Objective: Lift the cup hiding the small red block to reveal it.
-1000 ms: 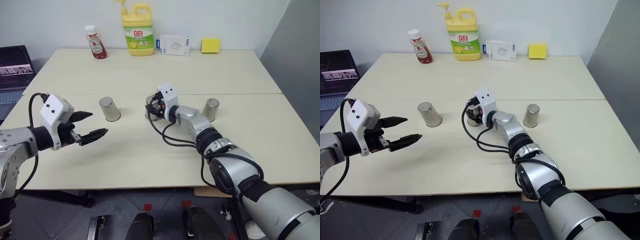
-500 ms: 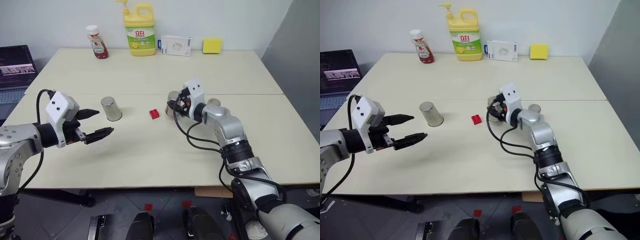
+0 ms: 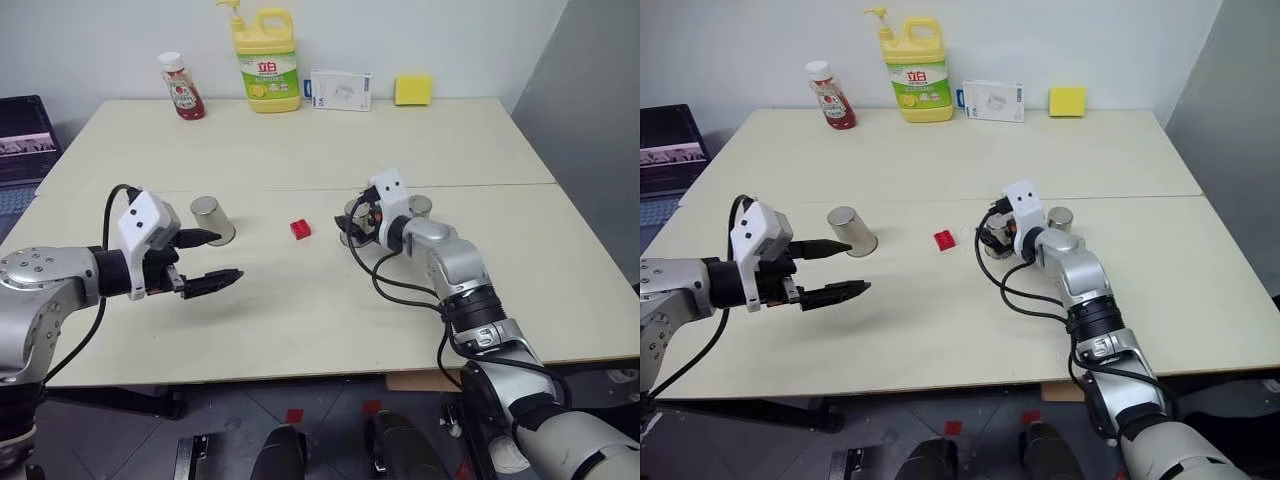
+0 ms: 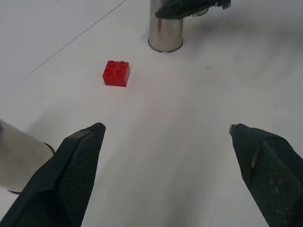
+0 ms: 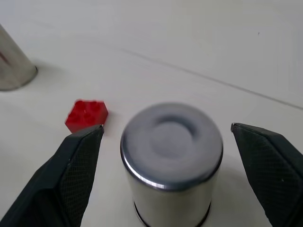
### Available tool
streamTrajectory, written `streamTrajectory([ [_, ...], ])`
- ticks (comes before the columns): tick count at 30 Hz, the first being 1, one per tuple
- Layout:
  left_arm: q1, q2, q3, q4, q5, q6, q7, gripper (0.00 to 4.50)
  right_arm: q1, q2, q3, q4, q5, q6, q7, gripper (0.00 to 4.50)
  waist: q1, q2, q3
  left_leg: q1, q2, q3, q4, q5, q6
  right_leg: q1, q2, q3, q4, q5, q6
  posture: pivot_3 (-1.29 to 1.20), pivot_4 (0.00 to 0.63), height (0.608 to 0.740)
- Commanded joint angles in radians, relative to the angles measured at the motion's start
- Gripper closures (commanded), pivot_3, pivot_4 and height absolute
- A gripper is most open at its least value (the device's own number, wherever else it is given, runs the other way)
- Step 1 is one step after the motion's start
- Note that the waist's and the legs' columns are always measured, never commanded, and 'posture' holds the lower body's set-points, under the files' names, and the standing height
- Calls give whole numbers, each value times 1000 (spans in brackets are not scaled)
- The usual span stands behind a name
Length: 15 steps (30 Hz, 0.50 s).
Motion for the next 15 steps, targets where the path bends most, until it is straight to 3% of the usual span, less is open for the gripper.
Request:
streamTrajectory([
  [1, -10, -2, 30, 0, 18, -15, 40, 0, -10, -30, -49, -235, 70, -13, 36, 34, 1, 0, 0, 0, 0, 0, 0, 0, 0, 0, 0, 0, 0, 0, 0, 0, 150, 740],
  [7, 26, 16, 73, 23, 63, -37, 85, 0, 142, -167, -56, -576, 180, 29, 167, 34, 14, 0, 0, 0, 0, -1, 0, 0, 0, 1, 0, -1, -1, 0, 0, 0, 150, 740],
  [11, 59, 66, 113, 49, 67, -44, 44, 0, 327, -374, -79, -756, 289, 112, 335, 34, 24, 0, 0, 0, 0, 0, 0, 0, 0, 1, -1, 0, -1, 0, 0, 0, 150, 740],
  [15, 60, 77, 119, 59, 61, -48, 29, 0, 440, -522, -122, -795, 356, 192, 400, 34, 26, 0, 0, 1, -1, 0, 1, 0, 0, 1, -1, 0, -1, -2, 4, 0, 150, 740],
])
